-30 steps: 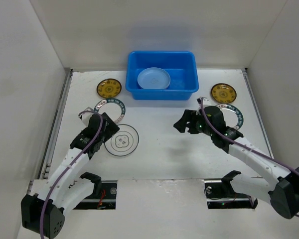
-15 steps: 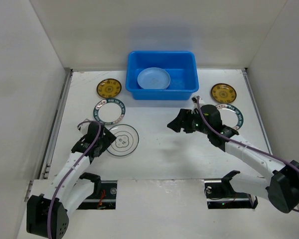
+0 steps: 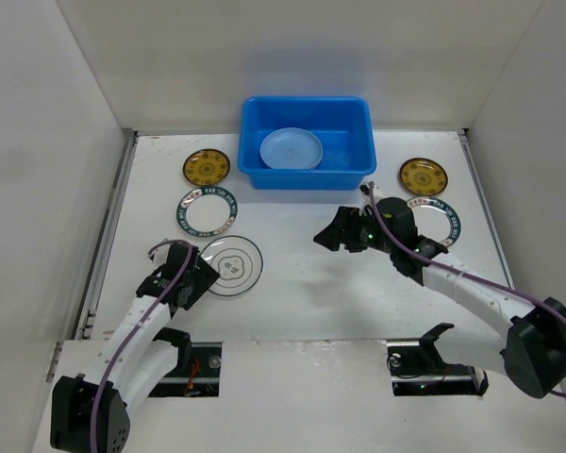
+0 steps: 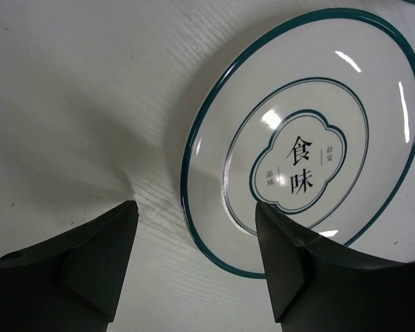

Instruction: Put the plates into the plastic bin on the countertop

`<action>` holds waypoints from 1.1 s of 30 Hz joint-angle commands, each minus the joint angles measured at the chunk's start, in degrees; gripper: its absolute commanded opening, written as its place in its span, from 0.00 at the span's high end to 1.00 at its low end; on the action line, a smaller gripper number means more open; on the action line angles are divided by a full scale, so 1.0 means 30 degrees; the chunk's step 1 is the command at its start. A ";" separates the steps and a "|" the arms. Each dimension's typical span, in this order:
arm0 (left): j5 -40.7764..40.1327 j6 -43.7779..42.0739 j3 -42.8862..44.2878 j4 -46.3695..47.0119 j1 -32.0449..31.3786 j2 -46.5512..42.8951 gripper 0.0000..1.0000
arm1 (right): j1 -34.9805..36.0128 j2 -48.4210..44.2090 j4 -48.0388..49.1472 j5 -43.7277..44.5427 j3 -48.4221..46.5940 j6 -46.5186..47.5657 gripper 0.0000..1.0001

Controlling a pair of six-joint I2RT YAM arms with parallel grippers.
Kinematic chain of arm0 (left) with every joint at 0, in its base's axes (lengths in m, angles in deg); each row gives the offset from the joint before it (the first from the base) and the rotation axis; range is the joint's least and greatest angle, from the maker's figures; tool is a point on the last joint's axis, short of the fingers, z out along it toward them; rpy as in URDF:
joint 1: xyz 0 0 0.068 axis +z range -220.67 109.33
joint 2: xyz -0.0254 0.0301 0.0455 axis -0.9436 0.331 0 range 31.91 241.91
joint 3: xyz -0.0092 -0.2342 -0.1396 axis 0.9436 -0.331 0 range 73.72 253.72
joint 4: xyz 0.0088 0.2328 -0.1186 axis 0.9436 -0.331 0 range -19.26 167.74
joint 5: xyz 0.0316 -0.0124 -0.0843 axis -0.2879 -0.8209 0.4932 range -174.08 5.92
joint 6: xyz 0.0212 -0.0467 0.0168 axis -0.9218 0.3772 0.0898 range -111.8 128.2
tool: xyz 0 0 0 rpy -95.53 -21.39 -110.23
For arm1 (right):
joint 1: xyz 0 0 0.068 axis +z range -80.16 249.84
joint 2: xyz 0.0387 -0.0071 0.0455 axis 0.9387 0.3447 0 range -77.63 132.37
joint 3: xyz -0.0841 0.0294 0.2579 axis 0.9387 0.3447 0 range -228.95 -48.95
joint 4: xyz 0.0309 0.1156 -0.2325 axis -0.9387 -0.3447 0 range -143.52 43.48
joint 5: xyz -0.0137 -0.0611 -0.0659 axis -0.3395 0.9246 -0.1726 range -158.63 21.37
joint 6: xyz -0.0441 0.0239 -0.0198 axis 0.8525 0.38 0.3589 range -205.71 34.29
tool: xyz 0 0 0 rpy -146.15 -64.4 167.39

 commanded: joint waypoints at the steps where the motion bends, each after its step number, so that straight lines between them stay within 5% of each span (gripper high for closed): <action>1: 0.0634 0.3964 -0.0628 -0.1068 0.0125 -0.0348 0.35 | 0.0125 0.0120 0.1389 -0.0392 -0.0374 -0.0197 0.15; 8: 0.1776 0.5077 -0.2356 0.1948 0.0243 0.0353 0.46 | 0.0096 0.0033 0.1389 -0.0392 -0.0286 -0.0285 0.15; 22: 0.4267 0.6632 -0.4497 0.4619 0.1590 0.0561 0.98 | -0.0022 -0.0407 0.1301 -0.0275 -0.0168 -0.0461 0.16; 33: 0.3244 0.6133 -0.1160 0.3682 -0.0370 0.0003 1.00 | -0.0080 -0.0671 0.1126 -0.0392 -0.0491 -0.0432 0.16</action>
